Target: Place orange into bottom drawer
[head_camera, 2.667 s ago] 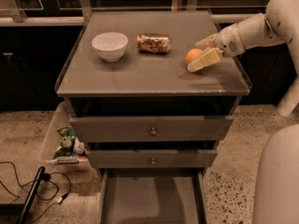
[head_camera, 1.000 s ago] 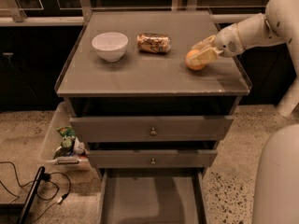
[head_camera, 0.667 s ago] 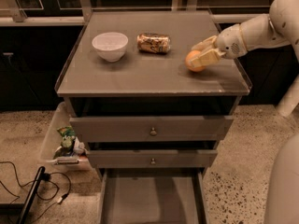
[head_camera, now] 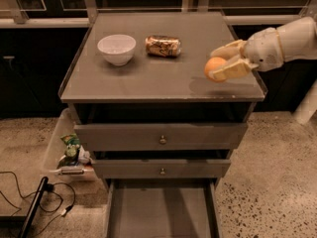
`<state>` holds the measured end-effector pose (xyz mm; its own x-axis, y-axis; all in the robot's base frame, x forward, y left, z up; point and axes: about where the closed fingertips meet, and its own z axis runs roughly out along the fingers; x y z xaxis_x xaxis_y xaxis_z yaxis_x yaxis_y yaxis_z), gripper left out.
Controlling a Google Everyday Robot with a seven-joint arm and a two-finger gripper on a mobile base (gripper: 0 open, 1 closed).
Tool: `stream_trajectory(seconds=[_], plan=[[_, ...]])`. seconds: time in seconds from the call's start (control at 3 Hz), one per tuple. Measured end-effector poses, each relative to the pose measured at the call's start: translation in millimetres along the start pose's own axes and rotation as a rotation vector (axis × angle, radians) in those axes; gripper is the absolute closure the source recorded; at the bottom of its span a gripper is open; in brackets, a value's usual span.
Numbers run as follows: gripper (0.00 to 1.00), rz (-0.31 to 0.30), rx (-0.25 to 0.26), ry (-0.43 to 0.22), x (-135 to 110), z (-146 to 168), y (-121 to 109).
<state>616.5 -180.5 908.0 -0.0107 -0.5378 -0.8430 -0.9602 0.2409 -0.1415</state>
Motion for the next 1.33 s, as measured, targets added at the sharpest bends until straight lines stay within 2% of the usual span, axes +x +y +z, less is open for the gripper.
stream_trajectory(seconds=[0.33, 0.67, 1.0, 1.33], plan=[[1.0, -0.045, 0.011, 0.011, 8, -16, 38], [1.0, -0.039, 0.048, 0.062, 31, -29, 81], [1.0, 0.021, 0.079, 0.094, 67, -33, 126], [1.0, 0.053, 0.053, 0.106, 83, -25, 141]])
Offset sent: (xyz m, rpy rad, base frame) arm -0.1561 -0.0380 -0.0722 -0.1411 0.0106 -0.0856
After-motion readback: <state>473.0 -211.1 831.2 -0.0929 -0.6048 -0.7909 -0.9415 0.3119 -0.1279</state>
